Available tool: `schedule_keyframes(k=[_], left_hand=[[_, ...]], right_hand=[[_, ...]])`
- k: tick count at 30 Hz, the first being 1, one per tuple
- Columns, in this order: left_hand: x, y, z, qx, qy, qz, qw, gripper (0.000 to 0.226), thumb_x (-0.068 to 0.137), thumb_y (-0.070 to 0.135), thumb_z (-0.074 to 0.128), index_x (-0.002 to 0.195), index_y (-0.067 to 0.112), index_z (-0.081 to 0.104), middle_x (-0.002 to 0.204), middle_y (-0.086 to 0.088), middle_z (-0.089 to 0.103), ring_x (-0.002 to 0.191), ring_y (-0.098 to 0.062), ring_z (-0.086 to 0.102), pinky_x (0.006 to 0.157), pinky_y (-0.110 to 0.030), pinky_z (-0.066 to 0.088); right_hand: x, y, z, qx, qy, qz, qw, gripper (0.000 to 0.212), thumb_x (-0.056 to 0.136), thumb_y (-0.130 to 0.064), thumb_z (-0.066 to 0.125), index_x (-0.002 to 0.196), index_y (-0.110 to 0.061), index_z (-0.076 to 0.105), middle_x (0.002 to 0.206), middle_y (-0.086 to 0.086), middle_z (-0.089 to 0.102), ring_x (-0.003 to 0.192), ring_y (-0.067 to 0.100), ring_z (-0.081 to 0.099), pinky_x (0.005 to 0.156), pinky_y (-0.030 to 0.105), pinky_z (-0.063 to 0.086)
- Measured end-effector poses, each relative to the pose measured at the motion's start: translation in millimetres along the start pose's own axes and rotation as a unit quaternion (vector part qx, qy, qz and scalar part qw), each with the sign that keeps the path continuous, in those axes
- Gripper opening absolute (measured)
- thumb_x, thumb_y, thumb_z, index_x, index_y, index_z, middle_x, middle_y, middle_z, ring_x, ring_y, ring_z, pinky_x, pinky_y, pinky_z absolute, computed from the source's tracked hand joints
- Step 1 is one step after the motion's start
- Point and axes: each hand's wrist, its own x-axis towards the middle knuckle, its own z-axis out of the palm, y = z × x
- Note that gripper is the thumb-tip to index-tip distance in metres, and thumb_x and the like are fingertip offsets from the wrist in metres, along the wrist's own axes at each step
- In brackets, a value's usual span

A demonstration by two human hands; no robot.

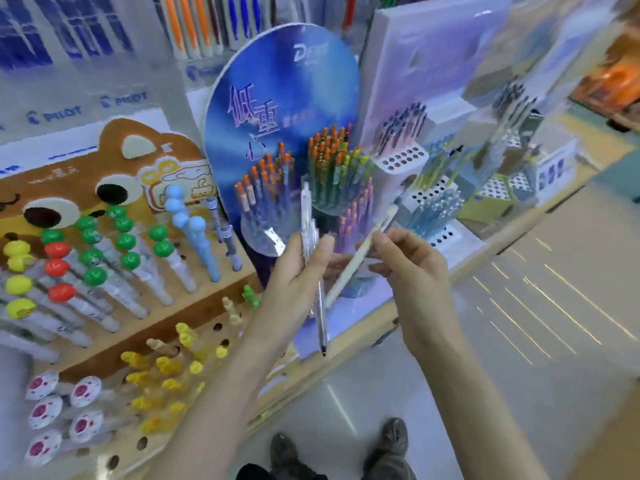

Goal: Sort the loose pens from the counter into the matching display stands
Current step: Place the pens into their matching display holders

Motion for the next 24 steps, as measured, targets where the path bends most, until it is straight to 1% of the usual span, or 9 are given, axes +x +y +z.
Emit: schedule_keyframes(k=[3,5,8,10,13,16,19,21,24], left_hand=[[18.5,-8.9,43.3,0.059,-0.034,0.0,0.998,0.032,0.088,0.046,0.049,0.097,0.016,0.058,0.094,-0.001,0.074,0.091,-0.017,0.07,0.083,-0.033,0.054],[28.6,-14.4,77.9,0.051,-0.041,-0.012,0.998,0.027,0.085,0.042,0.048,0.087,0.015,0.054,0.076,0.001,0.072,0.071,-0.014,0.069,0.069,-0.025,0.054],[41.9,-23.5,133.7,0.054,-0.032,-0.013,0.998,0.026,0.087,0.037,0.05,0.077,0.014,0.045,0.048,0.0,0.051,0.04,-0.013,0.048,0.045,-0.019,0.042],[55.1,-33.3,170.1,0.053,-0.007,-0.027,0.998,0.023,0.094,0.03,0.05,0.075,0.018,0.043,0.045,0.004,0.037,0.037,-0.009,0.032,0.038,-0.019,0.029],[78.5,-48.1,217.2,0.0,0.024,-0.061,0.998,0.027,0.099,0.026,0.043,0.074,0.017,0.038,0.052,0.004,0.03,0.039,-0.006,0.024,0.039,-0.018,0.021],[98.9,-63.5,249.7,-0.06,0.059,-0.101,0.991,0.027,0.101,0.027,0.042,0.077,0.016,0.035,0.052,0.006,0.041,0.038,-0.007,0.029,0.04,-0.017,0.027],[117.6,-78.4,272.3,-0.074,0.078,-0.12,0.987,0.018,0.101,0.024,0.041,0.085,0.016,0.041,0.057,0.007,0.047,0.041,-0.007,0.035,0.042,-0.019,0.036],[125.2,-83.1,278.6,-0.05,0.073,-0.107,0.99,0.016,0.102,0.024,0.04,0.09,0.016,0.046,0.061,0.007,0.052,0.046,-0.008,0.042,0.046,-0.02,0.043],[148.4,-89.3,293.1,0.019,0.085,-0.072,0.994,0.021,0.102,0.025,0.038,0.093,0.014,0.053,0.064,0.007,0.062,0.055,-0.009,0.053,0.056,-0.021,0.05]], right_hand=[[7.0,-6.1,-51.6,0.007,0.028,-0.014,0.999,0.013,0.089,-0.022,0.064,0.076,-0.023,0.065,0.077,0.003,0.065,0.078,0.02,0.064,0.07,0.024,0.05],[12.3,-10.9,-85.0,0.032,0.027,-0.013,0.999,0.017,0.092,-0.02,0.059,0.077,-0.025,0.064,0.074,-0.002,0.065,0.074,0.019,0.066,0.068,0.024,0.052],[23.5,-15.0,-136.3,0.015,0.043,0.0,0.999,0.009,0.096,-0.019,0.052,0.09,-0.016,0.058,0.07,-0.007,0.059,0.059,0.014,0.058,0.058,0.026,0.046],[33.8,-16.0,-170.3,0.0,0.053,0.012,0.998,0.013,0.1,-0.016,0.047,0.093,-0.01,0.057,0.07,-0.006,0.053,0.052,0.011,0.045,0.052,0.024,0.038],[51.5,-19.8,-215.1,-0.015,0.06,0.029,0.998,0.015,0.098,-0.019,0.05,0.088,-0.012,0.058,0.072,-0.001,0.045,0.051,0.011,0.036,0.048,0.021,0.031],[73.3,-23.6,-255.2,-0.039,0.063,0.03,0.997,0.015,0.096,-0.023,0.056,0.083,-0.019,0.063,0.068,0.0,0.039,0.052,0.014,0.032,0.048,0.025,0.025],[102.2,-23.5,-291.4,-0.071,0.093,0.022,0.993,0.021,0.1,-0.022,0.049,0.086,-0.018,0.065,0.076,0.004,0.051,0.051,0.011,0.044,0.048,0.022,0.037],[117.5,-20.6,-305.3,-0.092,0.116,0.017,0.989,0.024,0.101,-0.02,0.045,0.093,-0.014,0.067,0.075,0.002,0.054,0.058,0.009,0.054,0.054,0.019,0.045],[149.8,-15.0,-330.3,-0.148,0.136,-0.007,0.98,0.024,0.1,-0.018,0.046,0.089,-0.013,0.066,0.068,-0.008,0.062,0.067,0.002,0.06,0.062,0.01,0.044]])
